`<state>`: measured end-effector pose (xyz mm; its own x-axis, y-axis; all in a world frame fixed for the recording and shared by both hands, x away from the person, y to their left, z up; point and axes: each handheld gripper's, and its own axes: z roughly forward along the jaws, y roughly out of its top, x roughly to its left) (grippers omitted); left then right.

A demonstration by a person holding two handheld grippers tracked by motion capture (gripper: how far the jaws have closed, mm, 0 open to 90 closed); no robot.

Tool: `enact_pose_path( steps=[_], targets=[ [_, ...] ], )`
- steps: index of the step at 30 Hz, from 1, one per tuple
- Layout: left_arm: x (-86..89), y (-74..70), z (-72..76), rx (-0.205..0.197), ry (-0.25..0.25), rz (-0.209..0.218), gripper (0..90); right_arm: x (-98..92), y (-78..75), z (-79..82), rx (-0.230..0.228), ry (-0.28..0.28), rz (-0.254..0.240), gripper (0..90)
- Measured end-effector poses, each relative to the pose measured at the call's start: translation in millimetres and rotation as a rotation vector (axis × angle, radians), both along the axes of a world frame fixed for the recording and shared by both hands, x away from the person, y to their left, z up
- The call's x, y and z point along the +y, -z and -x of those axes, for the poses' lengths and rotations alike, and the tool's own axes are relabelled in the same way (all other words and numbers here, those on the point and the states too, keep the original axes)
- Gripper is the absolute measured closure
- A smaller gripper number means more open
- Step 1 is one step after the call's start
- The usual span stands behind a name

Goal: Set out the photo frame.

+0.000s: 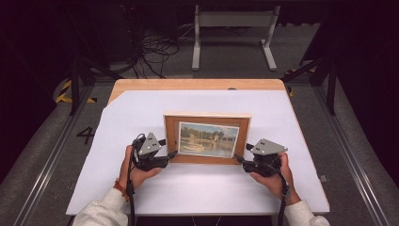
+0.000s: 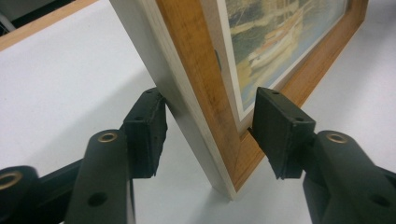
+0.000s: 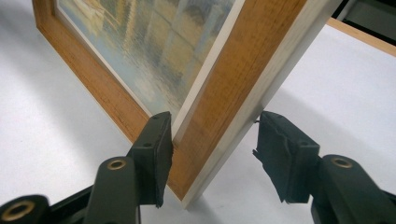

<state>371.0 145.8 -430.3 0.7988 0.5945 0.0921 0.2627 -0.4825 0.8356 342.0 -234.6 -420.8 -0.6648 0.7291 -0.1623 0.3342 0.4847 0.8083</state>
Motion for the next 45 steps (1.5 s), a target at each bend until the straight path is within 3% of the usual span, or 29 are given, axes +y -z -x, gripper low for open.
enact_pose_path(
  steps=[10,15,17,20,37,45],
  targets=[
    [7.8,-4.8,7.3,0.008,0.011,0.003,38.5,-4.9,-2.6,8.5,-0.015,-0.004,0.018,44.6],
    [17.0,-9.4,14.7,-0.006,-0.01,-0.004,34.1,-6.1,-4.9,12.4,-0.024,-0.003,0.019,43.3],
    [23.6,-12.4,17.4,-0.014,-0.029,0.023,33.2,-6.1,-5.5,13.7,-0.026,-0.005,0.022,42.4],
    [28.2,-13.7,19.0,-0.01,-0.034,0.029,31.8,-6.5,-5.6,14.8,-0.029,-0.006,0.026,41.4],
    [50.0,-6.1,38.1,-0.007,-0.052,-0.055,26.3,-16.9,-4.4,22.7,-0.023,0.004,0.019,32.9],
    [59.5,2.1,46.7,0.003,-0.054,-0.093,24.2,-21.6,-0.7,26.6,-0.022,0.001,0.041,28.8]
  ],
)
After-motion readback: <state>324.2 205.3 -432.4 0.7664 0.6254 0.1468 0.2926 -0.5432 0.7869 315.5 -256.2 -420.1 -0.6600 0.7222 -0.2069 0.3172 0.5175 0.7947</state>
